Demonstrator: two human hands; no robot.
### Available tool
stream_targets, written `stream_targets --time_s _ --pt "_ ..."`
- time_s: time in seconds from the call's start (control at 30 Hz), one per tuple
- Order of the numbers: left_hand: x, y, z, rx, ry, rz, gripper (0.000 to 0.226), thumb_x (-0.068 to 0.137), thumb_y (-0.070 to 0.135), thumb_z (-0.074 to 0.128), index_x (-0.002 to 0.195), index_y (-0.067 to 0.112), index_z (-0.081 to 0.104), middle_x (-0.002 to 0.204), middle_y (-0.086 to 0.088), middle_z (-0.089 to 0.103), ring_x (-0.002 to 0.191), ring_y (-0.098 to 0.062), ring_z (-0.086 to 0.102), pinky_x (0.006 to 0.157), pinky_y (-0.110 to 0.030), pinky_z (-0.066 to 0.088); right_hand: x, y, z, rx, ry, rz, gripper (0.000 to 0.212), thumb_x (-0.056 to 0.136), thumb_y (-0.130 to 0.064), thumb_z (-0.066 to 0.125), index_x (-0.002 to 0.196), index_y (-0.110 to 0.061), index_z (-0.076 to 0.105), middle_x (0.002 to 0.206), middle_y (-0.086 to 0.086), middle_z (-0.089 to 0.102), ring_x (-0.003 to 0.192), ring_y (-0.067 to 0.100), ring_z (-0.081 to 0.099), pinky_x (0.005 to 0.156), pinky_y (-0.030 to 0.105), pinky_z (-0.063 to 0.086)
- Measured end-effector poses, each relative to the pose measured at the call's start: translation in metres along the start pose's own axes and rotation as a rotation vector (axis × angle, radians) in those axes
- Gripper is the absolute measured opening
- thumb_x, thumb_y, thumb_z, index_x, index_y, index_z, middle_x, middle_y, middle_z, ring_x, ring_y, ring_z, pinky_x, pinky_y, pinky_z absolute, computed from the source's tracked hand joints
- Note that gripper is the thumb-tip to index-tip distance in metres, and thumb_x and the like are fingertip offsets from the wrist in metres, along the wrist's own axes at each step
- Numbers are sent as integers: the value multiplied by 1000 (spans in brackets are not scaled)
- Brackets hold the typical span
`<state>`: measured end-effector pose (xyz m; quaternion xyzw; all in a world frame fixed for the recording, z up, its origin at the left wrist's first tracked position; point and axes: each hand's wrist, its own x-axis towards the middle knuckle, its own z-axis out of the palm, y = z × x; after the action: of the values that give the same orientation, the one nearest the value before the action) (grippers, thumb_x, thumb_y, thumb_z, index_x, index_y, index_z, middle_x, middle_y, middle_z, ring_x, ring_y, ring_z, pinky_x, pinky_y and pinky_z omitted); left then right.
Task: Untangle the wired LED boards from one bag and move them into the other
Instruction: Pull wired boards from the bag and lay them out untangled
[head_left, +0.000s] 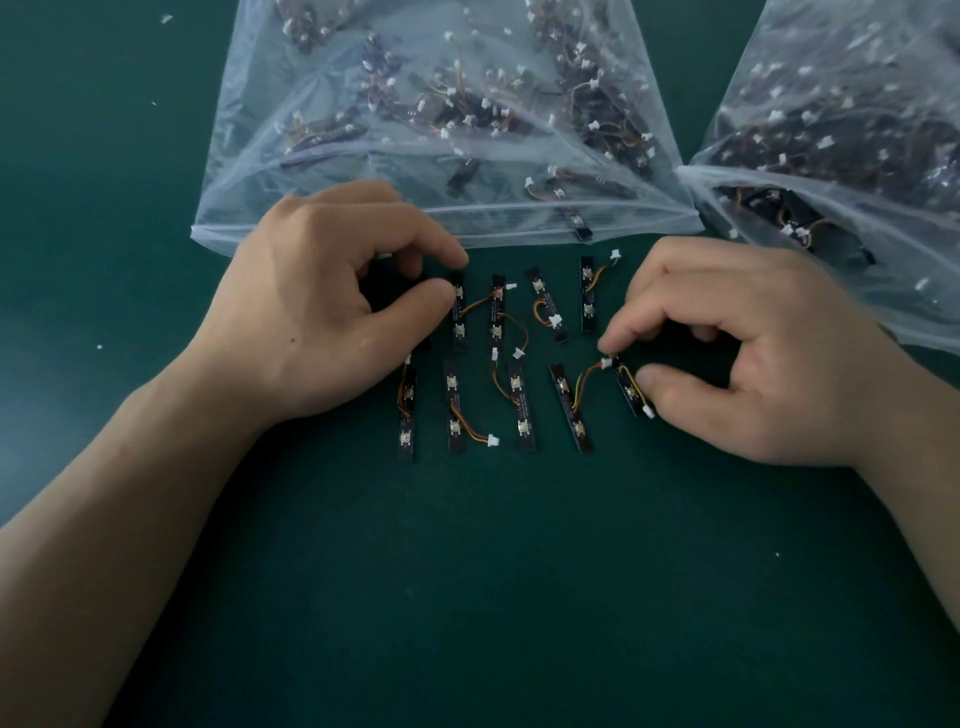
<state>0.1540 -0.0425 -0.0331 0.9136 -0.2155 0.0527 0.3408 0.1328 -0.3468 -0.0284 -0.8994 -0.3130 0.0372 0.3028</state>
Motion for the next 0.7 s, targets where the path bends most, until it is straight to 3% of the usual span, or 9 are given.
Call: stream_targets --time_s 0.2,0.4,0.6,0.7 --pt "0 1 0 6 -1 0 19 88 29 69 103 25 79 87 7 63 79 -19 61 72 -39 49 0 -1 1 2 4 -28 16 82 -29 72 97 -29 76 95 -13 62 81 5 56 66 29 44" --pt "0 1 0 -1 15 -6 17 89 26 70 102 24 80 85 7 63 76 -16 59 69 -33 47 0 1 4 4 72 6 21 83 -24 72 103 -25 72 87 -11 62 71 16 53 64 35 45" --pt "0 4 1 -39 221 -49 15 91 8 68 93 18 80 75 6 66 63 -8 53 61 -15 38 5 0 10 -72 170 88 30 99 -34 62 126 -27 74 86 -20 57 70 5 53 66 29 42" --pt "0 4 1 -71 273 -97 15 91 7 67 92 15 79 64 -2 63 54 -9 48 56 -12 34 5 0 10 -66 165 85 28 102 -34 58 123 -28 76 88 -16 60 74 4 56 65 35 46"
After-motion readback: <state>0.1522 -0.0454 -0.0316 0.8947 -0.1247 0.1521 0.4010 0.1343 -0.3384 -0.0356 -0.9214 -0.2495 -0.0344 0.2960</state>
